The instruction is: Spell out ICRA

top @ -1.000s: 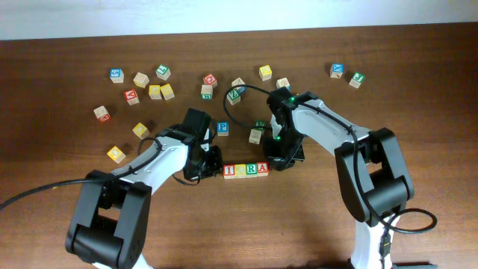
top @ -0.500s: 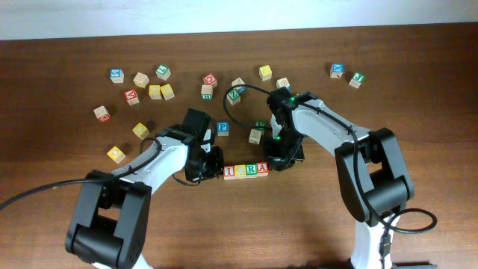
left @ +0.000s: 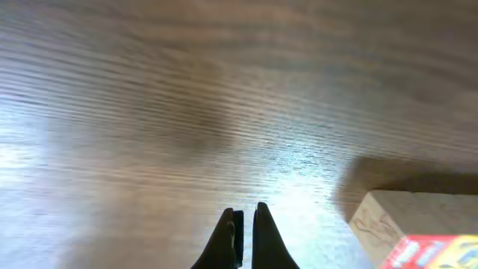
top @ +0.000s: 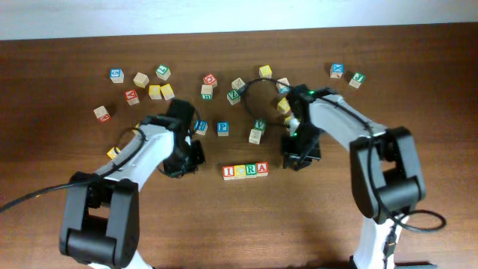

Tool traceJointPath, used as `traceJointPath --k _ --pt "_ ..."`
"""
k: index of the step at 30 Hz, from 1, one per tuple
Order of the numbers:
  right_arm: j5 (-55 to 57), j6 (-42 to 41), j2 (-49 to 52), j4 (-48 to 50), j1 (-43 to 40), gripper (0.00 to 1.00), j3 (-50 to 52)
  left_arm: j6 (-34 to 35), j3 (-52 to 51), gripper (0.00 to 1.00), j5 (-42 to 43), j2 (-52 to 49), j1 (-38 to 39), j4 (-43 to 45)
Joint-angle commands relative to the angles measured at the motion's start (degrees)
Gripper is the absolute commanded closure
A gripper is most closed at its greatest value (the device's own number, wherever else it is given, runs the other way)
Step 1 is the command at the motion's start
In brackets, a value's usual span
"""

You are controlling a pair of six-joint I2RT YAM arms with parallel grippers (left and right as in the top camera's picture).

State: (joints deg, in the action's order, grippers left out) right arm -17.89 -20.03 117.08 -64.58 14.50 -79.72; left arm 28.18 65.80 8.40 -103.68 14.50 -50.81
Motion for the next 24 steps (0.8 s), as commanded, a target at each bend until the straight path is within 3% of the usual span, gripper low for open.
traceJointPath --k 1,3,5,6,7,8,9,10,13,16,24 --pt "1.03 1.86 -9.88 -3.8 -2.16 0.77 0.22 -2.19 4.57 1.0 -0.76 6.4 -1.92 -3.63" --pt "2.93 1.84 -15.04 -7.58 -1.68 0.77 0.24 -2.19 4.76 1.0 -0.79 11.13 -1.92 -5.64" --pt "6.34 1.84 -21.75 -12.0 0.24 0.7 0.22 -2.19 4.76 0.7 -0.81 15.65 -1.92 -9.07" --pt "7.21 1.86 -26.16 -14.45 1.7 0.6 0.24 -2.19 4.76 0.44 -0.98 17.03 -1.92 -10.32" --pt "8.61 1.84 -29.99 -16.46 3.13 0.47 0.24 -2.16 4.76 0.12 -0.96 17.94 -1.92 -10.86" --pt "9.6 1.79 -33.51 -18.14 4.48 0.39 0.24 -2.16 4.76 0.01 -0.96 18.01 -1.92 -10.86" --pt "9.6 1.62 -37.75 -19.39 6.14 0.25 0.39 -2.19 4.74 0.01 -0.96 17.97 -1.92 -10.84" --pt "9.66 1.29 -41.53 -20.09 7.65 0.02 0.7 -2.16 4.74 0.01 -0.96 17.97 -1.92 -10.84" --pt "16.13 -4.44 -54.12 -20.39 12.0 0.02 1.84 -2.16 4.74 0.01 -0.9 17.94 -1.92 -10.8" --pt "17.05 -4.48 -63.78 -19.74 13.62 0.02 4.0 -2.16 4.74 0.01 -0.92 17.94 -1.92 -10.8" --pt "15.34 -4.44 -66.14 -19.8 13.62 0.02 4.13 -2.16 4.74 0.01 -0.92 17.94 -1.92 -10.8"
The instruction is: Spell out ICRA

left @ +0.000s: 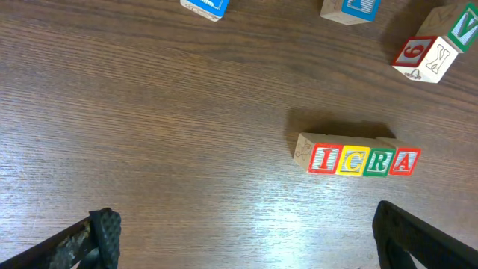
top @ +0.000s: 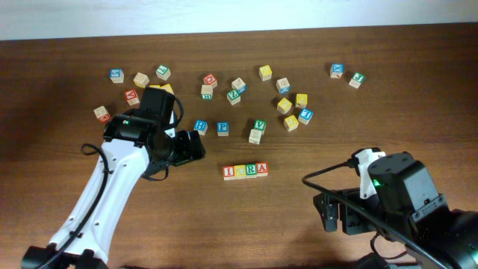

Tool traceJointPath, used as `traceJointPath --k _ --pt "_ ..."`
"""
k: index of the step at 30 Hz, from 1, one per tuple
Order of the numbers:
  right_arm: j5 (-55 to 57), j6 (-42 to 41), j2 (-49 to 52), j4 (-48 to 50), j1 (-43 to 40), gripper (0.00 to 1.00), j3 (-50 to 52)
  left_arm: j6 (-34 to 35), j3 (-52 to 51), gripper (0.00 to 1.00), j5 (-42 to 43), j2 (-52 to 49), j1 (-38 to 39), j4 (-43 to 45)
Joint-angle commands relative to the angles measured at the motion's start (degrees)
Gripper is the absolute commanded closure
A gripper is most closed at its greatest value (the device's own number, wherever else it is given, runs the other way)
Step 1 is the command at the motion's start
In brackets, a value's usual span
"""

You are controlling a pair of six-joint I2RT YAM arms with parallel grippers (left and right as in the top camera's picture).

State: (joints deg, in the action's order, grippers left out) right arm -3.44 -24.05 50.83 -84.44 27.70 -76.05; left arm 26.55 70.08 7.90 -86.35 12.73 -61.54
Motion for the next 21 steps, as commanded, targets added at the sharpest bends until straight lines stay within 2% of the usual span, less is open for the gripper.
traceJointPath --k 1,7,9,11,14,21 --pt "5.14 -0.42 0.11 0.07 0.42 0.02 0.46 -0.52 0.46 0.01 -0.42 0.61 -0.15 -0.09" --pt "11.93 0.24 -0.15 0.28 -0.55 0.02 0.7 -0.52 0.46 0.01 -0.42 0.61 -0.15 -0.07" --pt "11.37 0.26 -2.84 3.08 -8.57 0.02 4.39 -0.52 0.46 0.01 -0.44 0.61 -0.15 -0.07" --pt "10.54 0.28 -5.62 7.15 -11.91 0.02 8.52 -0.52 0.46 0.01 -0.44 0.61 -0.15 -0.07" --pt "4.57 10.47 -12.66 21.22 -15.17 0.02 19.5 -0.52 0.46 0.01 -0.44 0.61 -0.15 -0.09" --pt "0.24 11.93 -31.1 43.87 -20.24 0.02 43.8 -0.52 0.46 0.01 -0.42 0.61 -0.15 -0.07"
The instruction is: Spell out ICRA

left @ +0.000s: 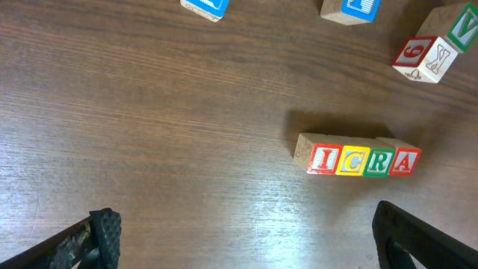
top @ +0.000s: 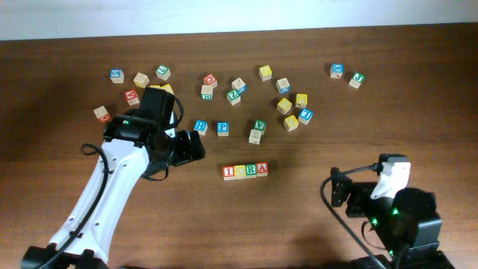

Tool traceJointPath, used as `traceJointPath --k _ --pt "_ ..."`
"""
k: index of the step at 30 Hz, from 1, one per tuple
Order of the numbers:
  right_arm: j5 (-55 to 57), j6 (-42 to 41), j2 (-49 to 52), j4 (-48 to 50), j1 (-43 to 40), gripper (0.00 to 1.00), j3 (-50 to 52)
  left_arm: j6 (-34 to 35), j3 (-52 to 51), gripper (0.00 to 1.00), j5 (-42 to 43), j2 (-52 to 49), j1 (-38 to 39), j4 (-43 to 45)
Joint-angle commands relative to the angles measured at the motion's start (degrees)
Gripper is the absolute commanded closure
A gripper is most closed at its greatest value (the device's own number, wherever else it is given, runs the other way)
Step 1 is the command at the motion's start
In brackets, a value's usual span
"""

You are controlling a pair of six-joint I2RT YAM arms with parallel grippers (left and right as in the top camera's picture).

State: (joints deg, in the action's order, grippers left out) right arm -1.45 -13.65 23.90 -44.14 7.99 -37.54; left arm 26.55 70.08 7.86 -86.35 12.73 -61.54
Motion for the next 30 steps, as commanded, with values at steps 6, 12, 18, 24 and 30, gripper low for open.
traceJointPath --k 6,12,18,24,30 --pt "-1.99 2.8 -14.84 16.57 -0.59 0.02 18.67 -0.52 0.46 0.01 -0.39 0.61 -0.15 -0.07" --pt "-2.01 2.97 -20.72 28.04 -1.01 0.02 26.32 -0.52 0.46 0.01 -0.39 0.61 -0.15 -0.07" --pt "-4.63 8.15 -23.71 35.78 -3.15 0.02 31.12 -0.52 0.46 0.01 -0.37 0.61 -0.15 -0.07" --pt "-5.2 9.18 -23.71 44.96 -4.04 0.02 37.22 -0.52 0.46 0.01 -0.39 0.61 -0.15 -0.09" --pt "-2.78 9.22 -23.71 41.4 -5.4 0.02 37.22 -0.52 0.46 0.01 -0.39 0.61 -0.15 -0.07"
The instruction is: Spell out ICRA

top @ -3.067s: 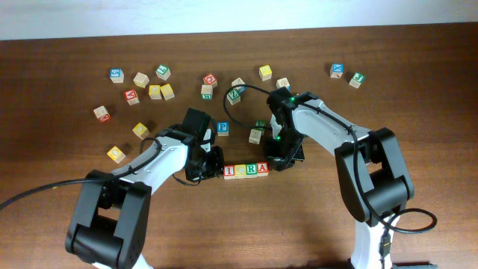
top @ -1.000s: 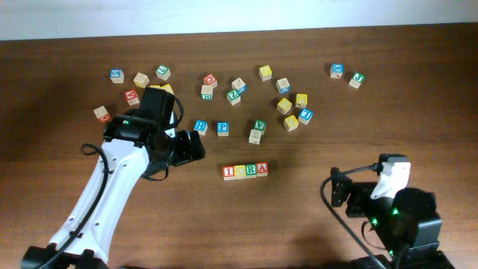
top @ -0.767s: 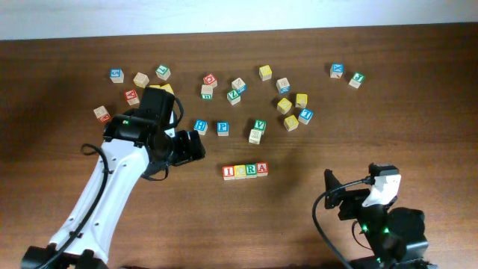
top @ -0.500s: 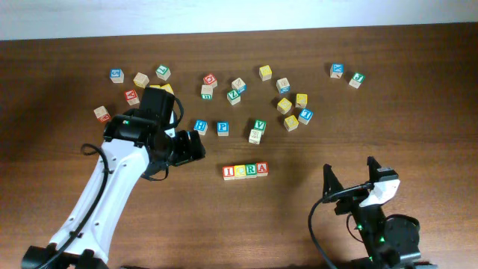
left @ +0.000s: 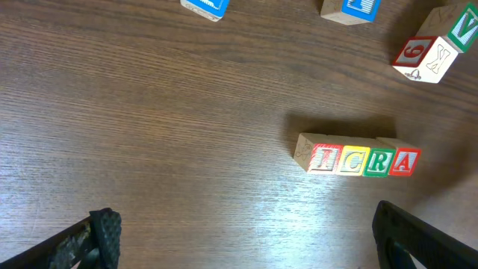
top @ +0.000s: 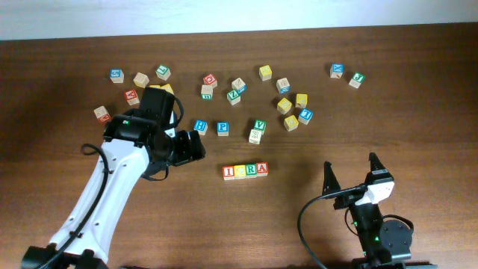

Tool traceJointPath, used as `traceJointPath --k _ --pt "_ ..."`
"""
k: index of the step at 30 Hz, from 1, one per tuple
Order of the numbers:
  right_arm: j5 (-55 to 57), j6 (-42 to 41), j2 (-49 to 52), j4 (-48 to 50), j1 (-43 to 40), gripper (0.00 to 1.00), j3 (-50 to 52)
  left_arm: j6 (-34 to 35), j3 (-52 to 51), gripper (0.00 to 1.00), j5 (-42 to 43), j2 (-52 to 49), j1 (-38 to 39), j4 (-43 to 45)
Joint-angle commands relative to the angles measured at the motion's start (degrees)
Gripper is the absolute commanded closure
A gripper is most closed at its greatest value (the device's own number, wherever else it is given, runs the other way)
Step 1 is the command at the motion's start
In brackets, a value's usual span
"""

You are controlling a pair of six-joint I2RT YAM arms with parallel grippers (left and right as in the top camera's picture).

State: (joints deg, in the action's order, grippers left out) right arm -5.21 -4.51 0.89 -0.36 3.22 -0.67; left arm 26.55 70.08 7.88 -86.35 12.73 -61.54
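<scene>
Four wooden letter blocks (top: 245,171) lie side by side mid-table, reading I, C, R, A from left to right; the left wrist view shows the same row (left: 358,160). My left gripper (top: 193,147) hovers to the left of the row, open wide with nothing between its fingers (left: 104,233). My right gripper (top: 351,172) is far off at the front right, open and empty, fingers pointing toward the table's back.
Several loose letter blocks are scattered across the back of the table, from one at the left (top: 102,113) to one at the right (top: 356,79). Nearest the row are a blue P block (top: 222,128) and a stacked pair (top: 257,131).
The right arm has drawn further back toward the front edge, its open fingers now pointing away from me. The left arm and the row of blocks have not moved.
First both grippers were low on the table, one either side of the ICRA row, the left one shut. Then the left gripper was raised and open wide, the right arm pulled away to the front right. The right arm has kept retreating; the row stays put.
</scene>
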Motion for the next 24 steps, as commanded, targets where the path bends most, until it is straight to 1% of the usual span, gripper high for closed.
traceJointPath --k 1,5,7,8,9,24 --pt "1.16 0.07 -0.7 -3.93 -0.63 0.02 0.35 -0.52 0.46 0.01 -0.39 0.61 -0.15 -0.09" --pt "1.29 4.76 -0.7 -3.96 -0.63 0.02 0.35 -0.52 0.46 0.01 -0.42 0.61 -0.15 -0.09" --pt "1.4 4.66 -0.7 -4.09 -0.63 0.02 0.35 -0.52 0.46 0.01 -0.42 0.61 -0.15 -0.07" --pt "2.95 1.73 -0.7 -4.2 -0.63 0.02 0.35 -0.52 0.46 0.01 -0.42 0.61 -0.15 -0.07" --pt "3.52 0.61 -0.7 -4.31 -0.63 0.02 0.35 -0.52 0.46 0.01 -0.42 0.61 -0.15 -0.07" --pt "3.32 0.66 -0.7 -4.13 -0.63 0.02 0.35 -0.52 0.46 0.01 -0.39 0.61 -0.15 -0.07"
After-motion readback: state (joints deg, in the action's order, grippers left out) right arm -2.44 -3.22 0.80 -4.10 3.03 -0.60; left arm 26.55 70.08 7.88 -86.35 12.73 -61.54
